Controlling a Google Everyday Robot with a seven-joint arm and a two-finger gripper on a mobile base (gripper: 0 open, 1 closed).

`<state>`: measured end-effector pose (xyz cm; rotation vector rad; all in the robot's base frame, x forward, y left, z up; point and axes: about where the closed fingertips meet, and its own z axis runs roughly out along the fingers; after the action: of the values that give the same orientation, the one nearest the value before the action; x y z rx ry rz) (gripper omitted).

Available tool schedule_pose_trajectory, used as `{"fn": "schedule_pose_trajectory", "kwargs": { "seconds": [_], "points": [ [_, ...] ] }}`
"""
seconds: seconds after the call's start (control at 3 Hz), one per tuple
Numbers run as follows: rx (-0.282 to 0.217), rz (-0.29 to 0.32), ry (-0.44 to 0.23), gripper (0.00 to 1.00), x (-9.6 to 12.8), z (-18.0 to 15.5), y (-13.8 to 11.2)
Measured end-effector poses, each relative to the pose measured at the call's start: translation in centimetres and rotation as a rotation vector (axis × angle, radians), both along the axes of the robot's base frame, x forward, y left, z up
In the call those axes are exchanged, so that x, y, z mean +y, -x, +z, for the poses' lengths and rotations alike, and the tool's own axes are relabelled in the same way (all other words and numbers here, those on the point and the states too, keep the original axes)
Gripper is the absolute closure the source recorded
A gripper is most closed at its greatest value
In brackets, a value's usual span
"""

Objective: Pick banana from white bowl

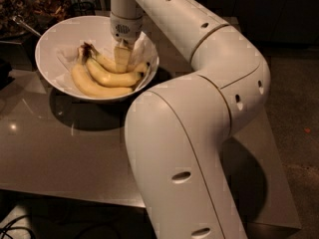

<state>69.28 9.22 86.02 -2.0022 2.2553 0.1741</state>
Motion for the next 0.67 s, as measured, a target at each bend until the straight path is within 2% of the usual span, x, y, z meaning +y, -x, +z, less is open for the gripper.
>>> {"fn": "schedule_pose_trajectory", "kwargs": {
  "seconds": [0.67],
  "points": [
    [0.000, 0.000, 0.000, 1.00, 0.00, 0.54, 0.00]
  ]
}}
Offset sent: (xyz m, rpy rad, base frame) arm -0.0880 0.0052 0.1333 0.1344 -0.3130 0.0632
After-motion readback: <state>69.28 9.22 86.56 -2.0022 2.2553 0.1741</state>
